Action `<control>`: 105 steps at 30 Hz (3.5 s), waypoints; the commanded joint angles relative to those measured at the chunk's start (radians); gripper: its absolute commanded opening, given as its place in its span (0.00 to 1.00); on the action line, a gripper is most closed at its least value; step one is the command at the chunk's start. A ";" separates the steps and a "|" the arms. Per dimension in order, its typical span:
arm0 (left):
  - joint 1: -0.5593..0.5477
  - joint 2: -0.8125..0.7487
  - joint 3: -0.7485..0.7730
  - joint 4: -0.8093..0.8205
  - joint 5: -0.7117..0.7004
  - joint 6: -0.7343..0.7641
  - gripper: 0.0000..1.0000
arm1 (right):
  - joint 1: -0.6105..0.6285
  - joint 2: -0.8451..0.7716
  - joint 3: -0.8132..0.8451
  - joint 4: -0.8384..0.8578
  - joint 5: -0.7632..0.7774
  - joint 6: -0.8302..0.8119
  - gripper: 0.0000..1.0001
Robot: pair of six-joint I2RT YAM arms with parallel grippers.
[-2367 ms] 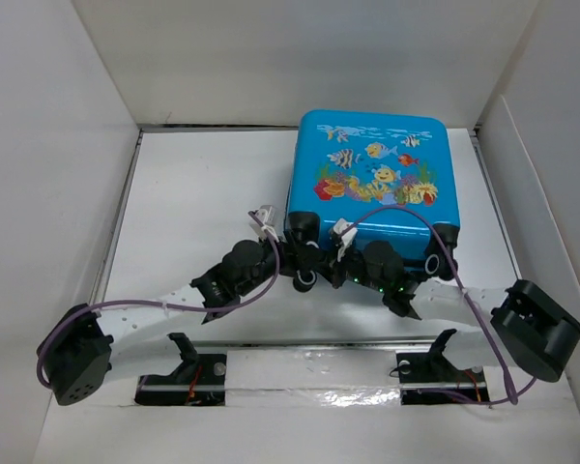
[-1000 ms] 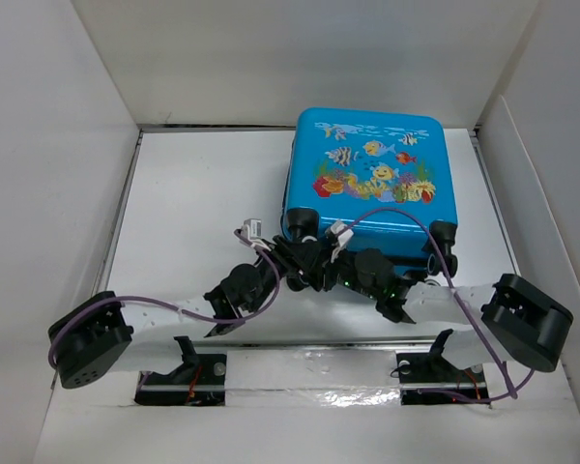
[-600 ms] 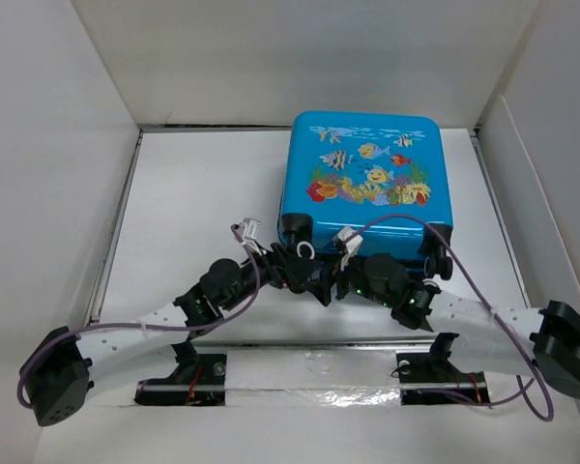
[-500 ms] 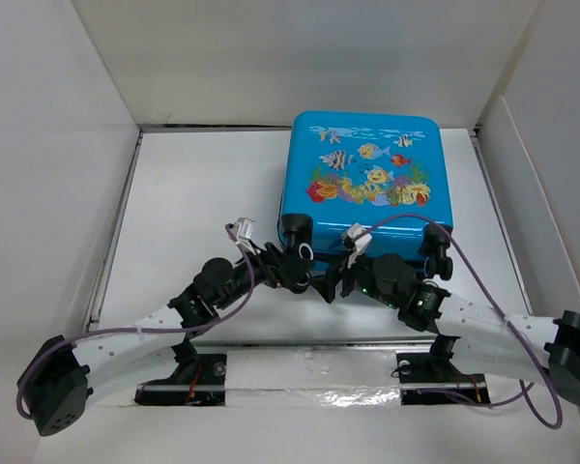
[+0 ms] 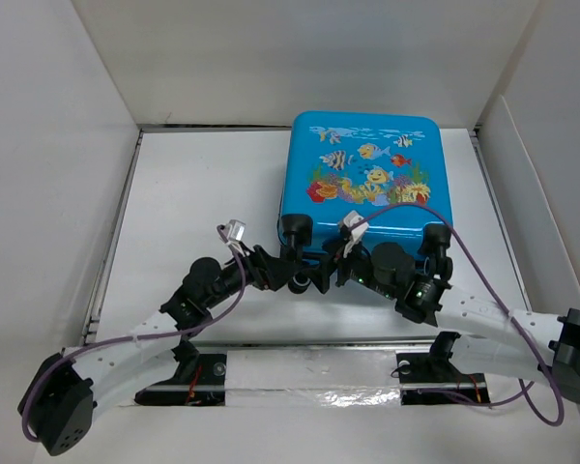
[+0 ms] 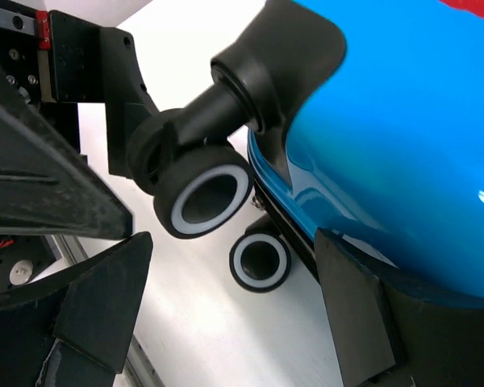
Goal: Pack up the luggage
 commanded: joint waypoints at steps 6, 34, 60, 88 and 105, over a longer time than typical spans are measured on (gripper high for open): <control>0.008 -0.262 -0.014 -0.205 -0.058 0.094 0.96 | -0.003 0.002 0.033 0.060 0.003 -0.020 0.87; 0.017 -0.020 0.031 0.056 -0.085 0.033 0.05 | -0.003 0.102 0.074 0.129 -0.012 -0.026 0.90; 0.007 0.142 -0.005 0.314 0.072 -0.009 0.05 | 0.006 0.237 0.139 0.293 0.046 0.064 0.83; -0.026 0.305 -0.009 0.316 -0.207 0.241 0.25 | 0.006 0.234 0.088 0.388 0.100 0.112 0.00; -0.061 0.405 0.032 0.423 -0.232 0.208 0.28 | 0.006 0.260 0.079 0.423 0.082 0.124 0.00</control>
